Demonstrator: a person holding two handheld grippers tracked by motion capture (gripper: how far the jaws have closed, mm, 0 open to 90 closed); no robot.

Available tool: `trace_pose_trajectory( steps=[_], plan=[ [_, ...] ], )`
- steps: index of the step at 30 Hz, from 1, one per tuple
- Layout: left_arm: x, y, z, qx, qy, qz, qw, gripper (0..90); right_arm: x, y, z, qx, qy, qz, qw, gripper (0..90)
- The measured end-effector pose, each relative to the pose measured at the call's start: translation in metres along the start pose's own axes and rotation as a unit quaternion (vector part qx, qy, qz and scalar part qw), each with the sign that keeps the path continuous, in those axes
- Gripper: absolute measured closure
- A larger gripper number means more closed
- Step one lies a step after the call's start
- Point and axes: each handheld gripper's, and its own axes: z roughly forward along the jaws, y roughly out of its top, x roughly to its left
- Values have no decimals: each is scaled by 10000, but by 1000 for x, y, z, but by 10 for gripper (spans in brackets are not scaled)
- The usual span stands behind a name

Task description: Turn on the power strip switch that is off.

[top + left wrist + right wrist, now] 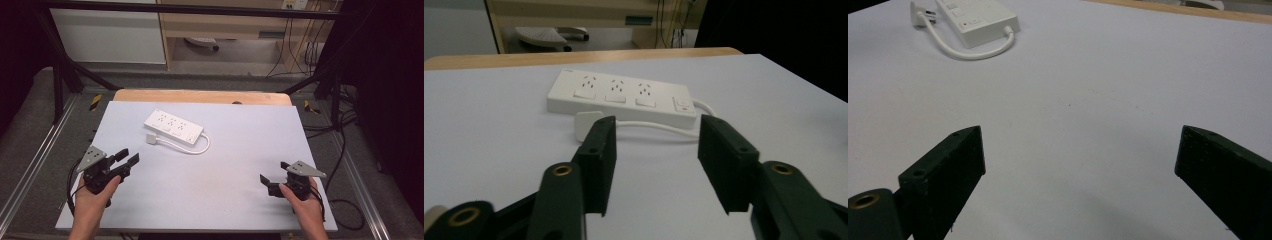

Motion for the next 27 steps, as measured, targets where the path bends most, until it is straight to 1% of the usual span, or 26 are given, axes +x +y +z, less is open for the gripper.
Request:
trace_pose_trajectory(
  steps=[1,2,3,4,5,6,7,8,9,10,12,13,14,16,18,22,24,27],
  plan=[
    [0,1,1,-9,-18,16,10000,557,0,0,0,0,0,0,10000,63],
    [0,3,4,-13,-57,30,10000,624,0,0,0,2,5,-5,10000,62],
    [-1,5,6,13,-92,42,9999,624,0,0,0,2,5,-5,10000,62],
    [-1,7,9,16,-110,56,9999,673,1,0,0,19,15,-11,10000,61],
    [-1,9,12,24,-118,85,9999,673,1,0,0,19,15,-11,10000,61],
    [-1,11,16,37,-141,86,9999,722,2,0,1,30,33,-12,10000,59],
    [-1,13,19,45,-157,86,9998,722,2,0,1,30,33,-12,10000,59],
    [-1,15,23,42,-163,87,9998,775,2,0,1,31,40,-45,10000,59],
    [0,17,27,45,-171,91,9998,775,2,0,1,31,40,-45,10000,59],
    [1,20,31,56,-194,76,9998,822,3,0,2,18,63,-37,10000,59],
    [3,25,39,46,-224,32,9997,863,4,1,1,17,83,-59,9999,59],
    [3,28,43,40,-224,31,9997,863,4,1,1,17,83,-59,9999,59],
    [4,31,47,35,-208,60,9998,887,4,0,2,32,97,-82,9999,58],
    [5,37,55,20,-101,142,9998,897,4,1,2,25,111,-85,9999,58],
    [6,43,62,19,-112,145,9998,898,4,1,2,19,123,-102,9999,57],
    [11,53,75,5,-24,237,9997,898,5,1,2,13,135,-115,9998,53],
    [15,57,80,-16,-44,139,9999,899,5,1,2,3,131,-125,9998,53],
    [21,62,87,16,38,164,9999,899,6,1,2,0,134,-140,9998,52]
  ],
)
